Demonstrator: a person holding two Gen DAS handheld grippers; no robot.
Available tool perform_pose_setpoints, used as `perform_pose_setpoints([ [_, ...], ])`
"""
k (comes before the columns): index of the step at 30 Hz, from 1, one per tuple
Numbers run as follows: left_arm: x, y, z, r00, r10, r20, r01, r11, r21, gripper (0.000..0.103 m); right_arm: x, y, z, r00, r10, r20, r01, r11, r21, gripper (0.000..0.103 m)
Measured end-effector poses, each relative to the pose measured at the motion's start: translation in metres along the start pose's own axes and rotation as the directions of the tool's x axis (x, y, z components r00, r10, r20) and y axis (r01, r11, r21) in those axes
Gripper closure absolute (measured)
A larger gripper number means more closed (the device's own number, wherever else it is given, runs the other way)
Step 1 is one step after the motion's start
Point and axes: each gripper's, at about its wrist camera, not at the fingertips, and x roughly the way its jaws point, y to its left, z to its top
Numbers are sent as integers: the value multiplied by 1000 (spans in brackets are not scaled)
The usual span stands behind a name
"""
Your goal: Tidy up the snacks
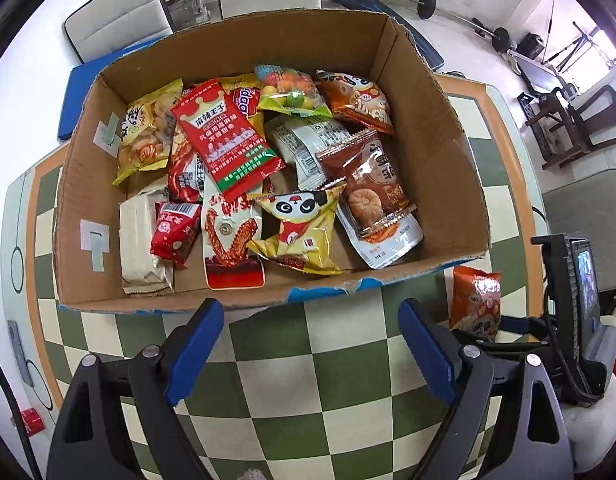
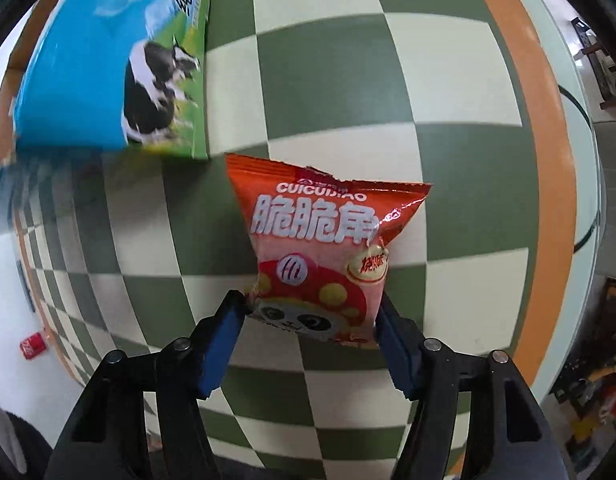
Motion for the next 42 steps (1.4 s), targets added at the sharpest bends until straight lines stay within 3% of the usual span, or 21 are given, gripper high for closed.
perform_pose_setpoints([
  [1,0,1,0,1000,2,1,-2,1000,-4,13,-2,0,-1,1000,-11,3,11,1000,-8,20],
  [3,0,3,0,1000,-3,0,3,1000,-10,13,-8,0,-4,1000,-8,20,8,1000,-4,13],
  [11,-4,7,1,1000,4,9,-4,1000,-6,13,7,-2,17,1000,16,19,-18,992,128,13],
  [14,-6,9,1,1000,10,14,-9,1000,-2,13,11,-5,17,999,0,40,-7,986,166,22],
  [16,-6,11,1,1000,9,18,-9,1000,-4,13,7,-4,16,998,-26,62,16,986,168,40],
  [24,-22,23,5,998,-30,52,32,999,-32,13,-23,-14,4,992,38,122,-62,979,192,47],
  [28,-42,37,15,995,-41,94,46,998,-53,13,-69,-18,-2,974,112,198,-150,971,186,47],
  [36,-87,76,46,973,-68,221,94,990,-107,13,-178,27,2,897,231,378,-266,963,43,47],
  [40,-93,90,63,967,31,254,-1,993,-118,13,-198,74,13,876,291,385,-298,954,-41,47],
  [42,-88,96,71,967,56,249,-26,992,-123,13,-194,101,23,880,290,376,-283,956,-74,47],
])
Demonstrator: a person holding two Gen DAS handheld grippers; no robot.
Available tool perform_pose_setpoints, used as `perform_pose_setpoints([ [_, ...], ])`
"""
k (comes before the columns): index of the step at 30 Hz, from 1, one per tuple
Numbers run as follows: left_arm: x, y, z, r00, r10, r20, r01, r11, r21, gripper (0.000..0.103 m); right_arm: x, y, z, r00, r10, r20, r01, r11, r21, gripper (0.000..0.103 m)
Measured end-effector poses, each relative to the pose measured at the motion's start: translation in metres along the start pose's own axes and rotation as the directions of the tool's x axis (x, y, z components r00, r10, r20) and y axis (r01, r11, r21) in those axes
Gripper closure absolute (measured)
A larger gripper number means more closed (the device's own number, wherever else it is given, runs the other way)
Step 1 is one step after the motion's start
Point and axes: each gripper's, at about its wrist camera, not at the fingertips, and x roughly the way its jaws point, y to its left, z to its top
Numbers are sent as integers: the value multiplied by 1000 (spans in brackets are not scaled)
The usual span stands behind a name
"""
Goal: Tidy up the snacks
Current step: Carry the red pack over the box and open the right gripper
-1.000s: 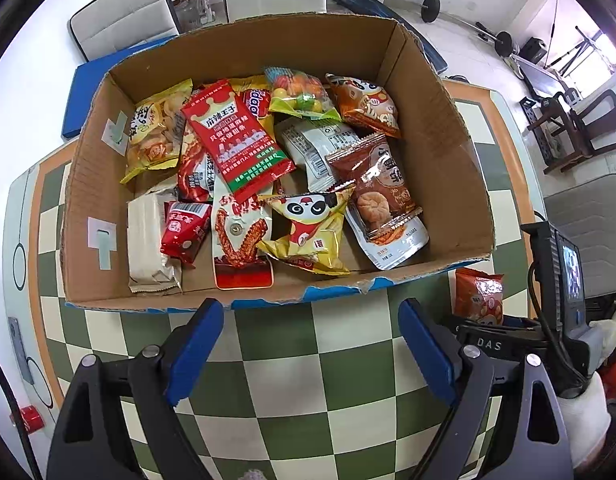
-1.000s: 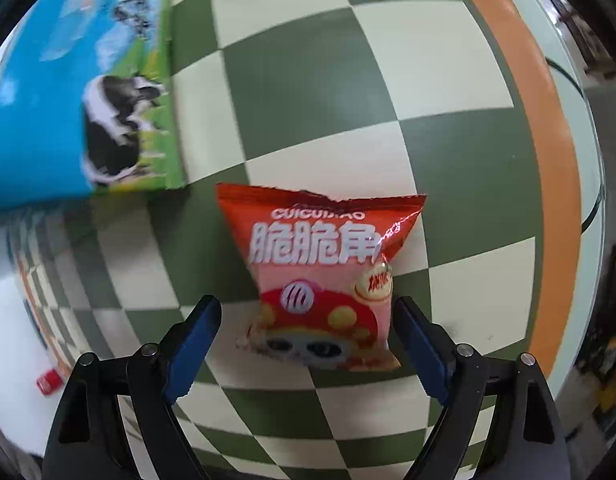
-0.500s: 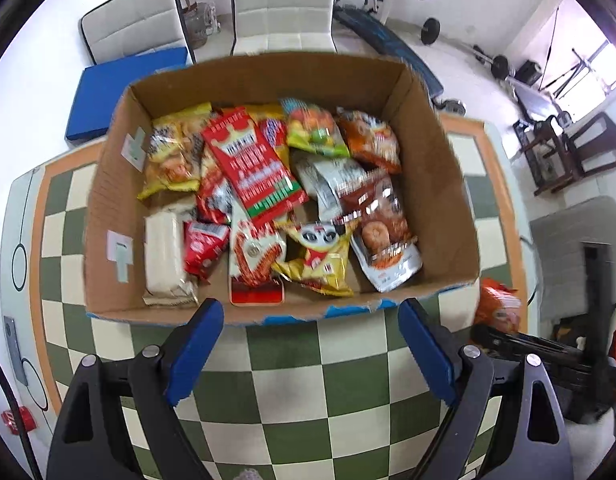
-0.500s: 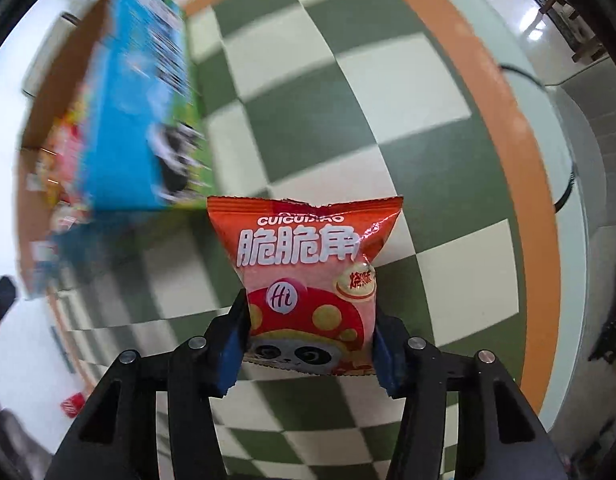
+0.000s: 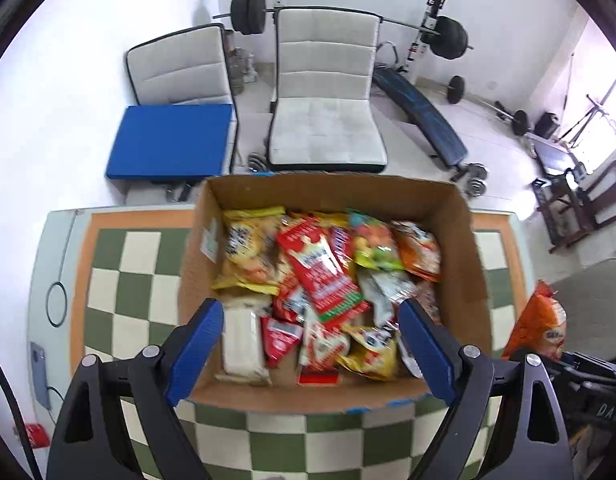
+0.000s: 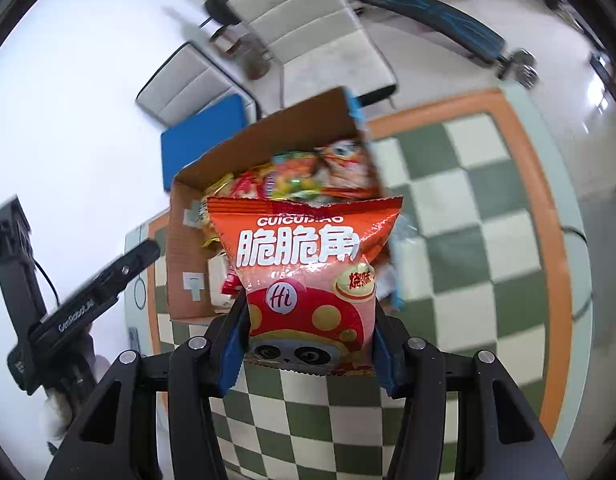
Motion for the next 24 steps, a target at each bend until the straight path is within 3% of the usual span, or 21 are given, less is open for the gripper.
perform_pose_setpoints([
  [7,34,15,10,997,44,-60,-44,999,-5,14,69,40,23,997,-25,-70,22,999,-40,47],
  [15,63,29,5,990,54,-134,-59,998,-33,14,132,54,43,991,-56,-122,47,997,-68,47],
  [17,66,30,4,988,65,-143,-71,997,-38,14,140,54,46,989,-50,-137,42,997,-61,40],
  [19,65,31,2,987,55,-149,-62,997,-41,14,141,52,47,988,-83,-131,75,995,-65,17],
  [24,62,31,-4,986,53,-155,-60,998,-36,14,136,45,45,982,-146,-120,137,988,-77,13],
])
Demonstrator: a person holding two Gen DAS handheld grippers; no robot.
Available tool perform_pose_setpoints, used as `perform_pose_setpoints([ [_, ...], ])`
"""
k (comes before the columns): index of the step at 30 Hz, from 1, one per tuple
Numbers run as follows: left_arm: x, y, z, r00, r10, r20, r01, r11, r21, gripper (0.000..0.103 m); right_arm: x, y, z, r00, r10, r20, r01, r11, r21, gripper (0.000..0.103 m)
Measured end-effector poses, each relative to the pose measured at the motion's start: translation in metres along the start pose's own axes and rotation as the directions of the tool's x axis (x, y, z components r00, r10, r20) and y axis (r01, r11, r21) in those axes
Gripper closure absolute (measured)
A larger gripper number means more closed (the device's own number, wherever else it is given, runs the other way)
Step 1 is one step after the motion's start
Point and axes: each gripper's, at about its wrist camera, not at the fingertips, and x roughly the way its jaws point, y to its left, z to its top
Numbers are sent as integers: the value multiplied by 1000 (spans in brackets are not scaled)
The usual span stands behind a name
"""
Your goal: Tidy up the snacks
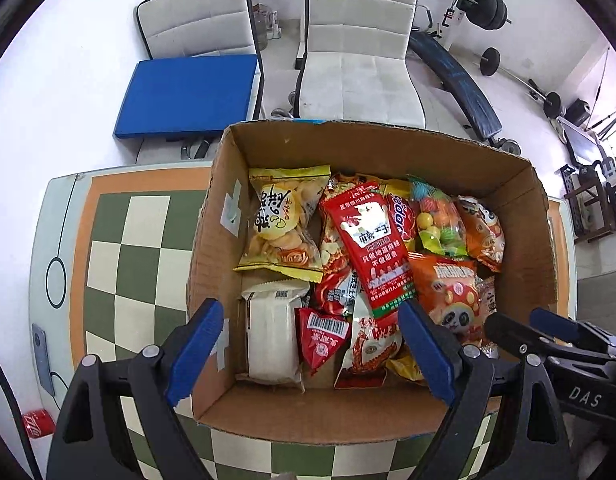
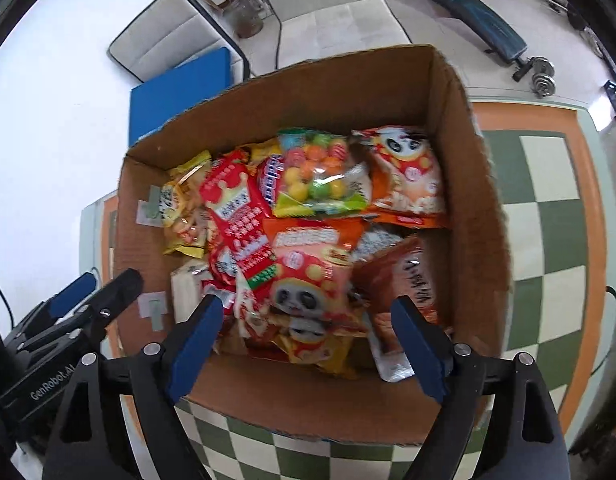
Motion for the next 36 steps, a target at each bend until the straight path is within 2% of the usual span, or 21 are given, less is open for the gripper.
perform_pose_setpoints([
  [3,-3,0,-6,1000,-8,-5,8,1000,-4,14,-6,-6,-6,998,-68,12,68,998,-12,12],
  [9,-8,-6,-19,1000,-9,-16,9,1000,1,14,-20,-12,-21,988,-145,48,147,988,-38,9],
  [15,-32,-14,-32,1000,-12,14,11,1000,17,14,-43,-17,-37,986,-148,76,150,988,-26,9],
  [20,-62,-18,-48,998,-11,61,10,1000,24,14,-73,-15,-57,977,-158,141,165,986,-35,9],
  [25,-95,-23,-73,994,-3,113,-1,999,35,14,-112,-14,-86,967,-151,206,163,986,-38,8],
  [31,-142,-23,-106,988,-30,150,25,999,33,14,-166,-8,-125,952,-127,279,148,988,-54,8],
  [36,-180,-26,-133,983,-27,184,20,999,41,14,-201,-4,-160,944,-109,311,138,988,-73,8],
])
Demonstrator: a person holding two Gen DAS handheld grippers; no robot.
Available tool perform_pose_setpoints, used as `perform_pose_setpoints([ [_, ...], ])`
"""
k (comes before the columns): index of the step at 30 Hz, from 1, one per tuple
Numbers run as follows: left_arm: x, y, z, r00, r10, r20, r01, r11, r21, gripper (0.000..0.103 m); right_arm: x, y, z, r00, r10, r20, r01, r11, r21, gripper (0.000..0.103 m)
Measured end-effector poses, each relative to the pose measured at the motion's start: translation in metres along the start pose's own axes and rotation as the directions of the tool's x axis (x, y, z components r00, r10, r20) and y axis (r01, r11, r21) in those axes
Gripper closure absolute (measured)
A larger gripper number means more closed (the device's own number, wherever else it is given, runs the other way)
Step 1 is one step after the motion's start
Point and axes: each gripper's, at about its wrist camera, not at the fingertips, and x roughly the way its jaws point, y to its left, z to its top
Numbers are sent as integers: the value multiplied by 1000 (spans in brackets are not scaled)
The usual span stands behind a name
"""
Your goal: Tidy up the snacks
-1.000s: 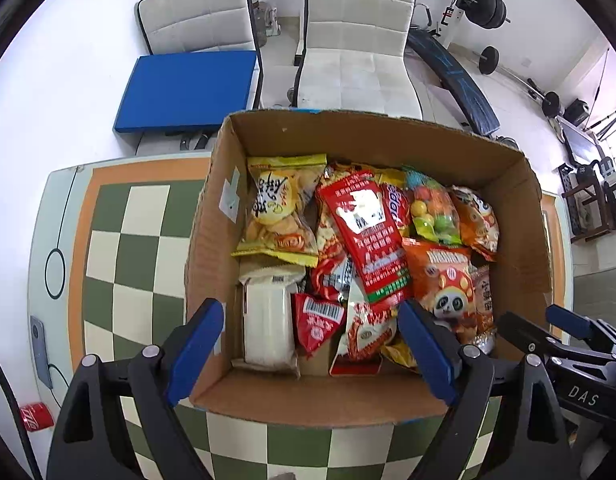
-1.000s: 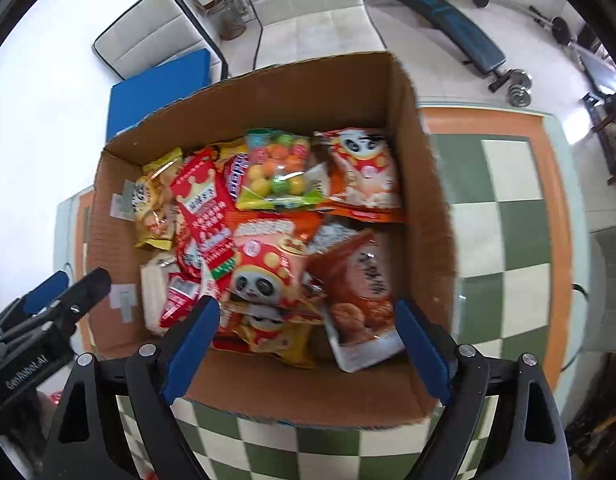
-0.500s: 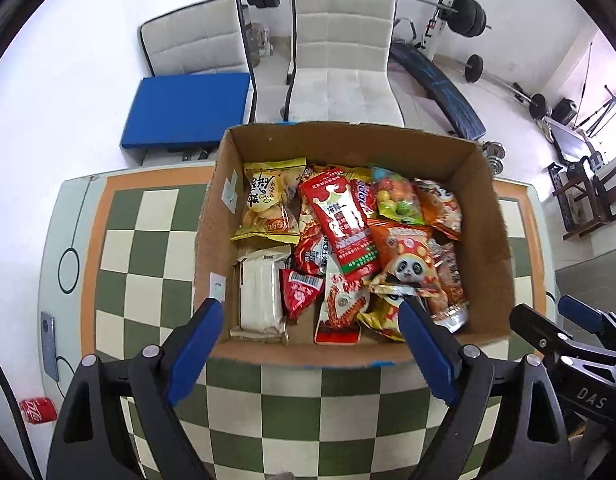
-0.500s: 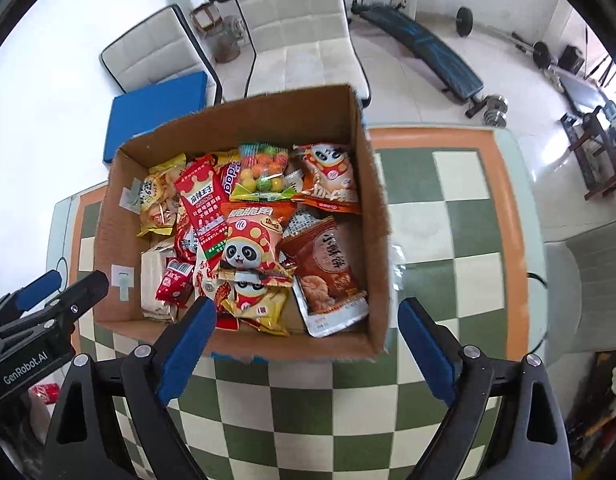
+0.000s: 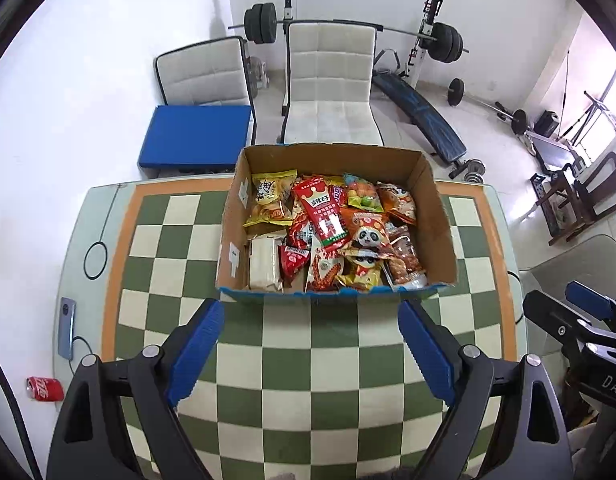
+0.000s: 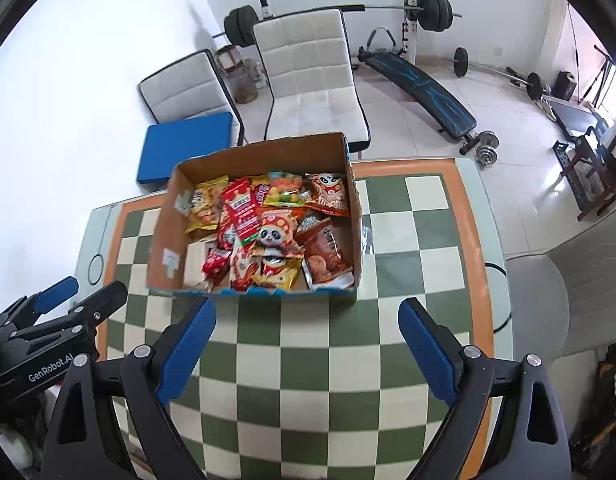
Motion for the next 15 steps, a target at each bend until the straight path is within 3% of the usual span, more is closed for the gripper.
perform_pose_setpoints([
  [15,-88,-8,-33,997,-28,71,29,1000,-12,14,-106,8,-61,996,2,84,2,998,-55,8],
])
